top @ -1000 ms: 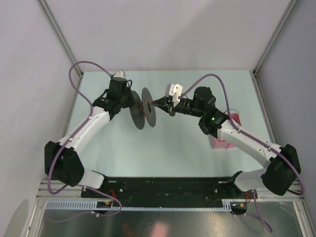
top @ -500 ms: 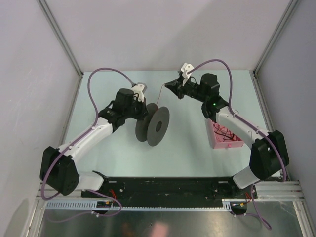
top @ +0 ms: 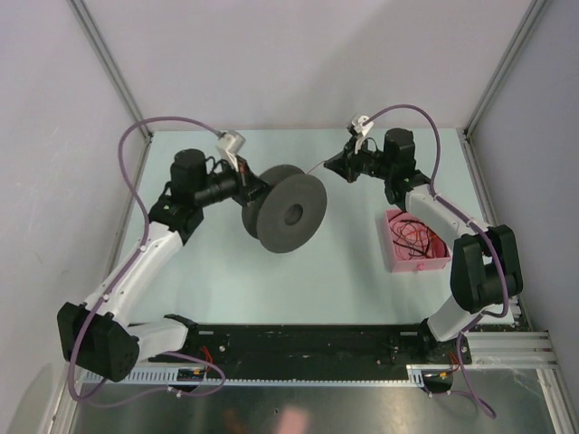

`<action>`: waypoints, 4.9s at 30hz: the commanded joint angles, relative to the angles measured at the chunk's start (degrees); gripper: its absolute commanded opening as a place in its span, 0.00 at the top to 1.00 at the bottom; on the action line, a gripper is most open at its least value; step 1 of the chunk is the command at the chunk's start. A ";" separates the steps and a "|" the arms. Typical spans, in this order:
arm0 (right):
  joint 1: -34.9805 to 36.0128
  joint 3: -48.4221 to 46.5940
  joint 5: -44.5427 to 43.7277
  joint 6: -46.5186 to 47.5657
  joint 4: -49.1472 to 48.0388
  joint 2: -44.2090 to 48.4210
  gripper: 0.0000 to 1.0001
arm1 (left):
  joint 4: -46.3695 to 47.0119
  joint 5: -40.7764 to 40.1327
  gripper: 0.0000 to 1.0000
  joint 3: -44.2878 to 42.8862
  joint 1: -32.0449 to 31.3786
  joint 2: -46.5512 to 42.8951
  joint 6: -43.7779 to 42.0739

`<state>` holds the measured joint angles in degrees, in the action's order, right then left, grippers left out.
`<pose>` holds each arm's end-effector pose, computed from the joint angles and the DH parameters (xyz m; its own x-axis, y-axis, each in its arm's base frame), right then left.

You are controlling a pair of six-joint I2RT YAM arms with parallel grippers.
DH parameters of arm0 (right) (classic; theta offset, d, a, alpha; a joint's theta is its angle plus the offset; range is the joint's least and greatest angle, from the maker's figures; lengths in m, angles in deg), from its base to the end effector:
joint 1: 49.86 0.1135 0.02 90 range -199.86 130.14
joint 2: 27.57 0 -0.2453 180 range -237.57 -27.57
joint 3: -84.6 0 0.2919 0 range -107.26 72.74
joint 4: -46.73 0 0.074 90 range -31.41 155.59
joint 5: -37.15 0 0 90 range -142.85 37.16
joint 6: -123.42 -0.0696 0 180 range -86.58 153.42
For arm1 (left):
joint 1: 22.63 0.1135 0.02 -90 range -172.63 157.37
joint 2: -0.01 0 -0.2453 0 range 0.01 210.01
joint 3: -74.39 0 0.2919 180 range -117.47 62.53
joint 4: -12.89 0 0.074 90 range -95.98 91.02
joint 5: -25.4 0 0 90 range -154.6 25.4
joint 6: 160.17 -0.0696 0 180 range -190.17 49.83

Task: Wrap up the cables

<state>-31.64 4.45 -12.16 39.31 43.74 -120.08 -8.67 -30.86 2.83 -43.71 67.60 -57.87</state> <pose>0.4047 0.1810 0.2754 -0.0668 -0.1039 -0.9923 -0.8595 0.5111 0.0043 0.3065 -0.1596 0.3206 -0.4445 -0.0185 -0.8956 0.7148 0.5952 -0.3671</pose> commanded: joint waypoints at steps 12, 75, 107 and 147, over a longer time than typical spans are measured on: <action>3.97 1.76 0.44 -4.85 -5.08 4.41 1.00 | 19.90 -0.21 1.00 -5.46 17.25 1.28 47.93; 35.51 8.56 -26.42 40.13 -32.63 4.16 1.00 | 0.27 -12.78 1.00 -2.35 6.58 2.98 64.55; 27.07 9.87 -24.74 39.78 -27.58 3.96 1.00 | 2.76 -12.79 1.00 -7.80 3.33 11.91 58.65; 5.55 -41.88 -33.98 63.69 -40.17 -64.16 1.00 | 27.43 -10.30 0.81 -55.65 6.43 84.41 55.47</action>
<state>-26.70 -31.64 -46.15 99.96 6.17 -182.39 18.83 -43.19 -50.85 -36.98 150.15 -1.64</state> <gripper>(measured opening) 0.016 0.172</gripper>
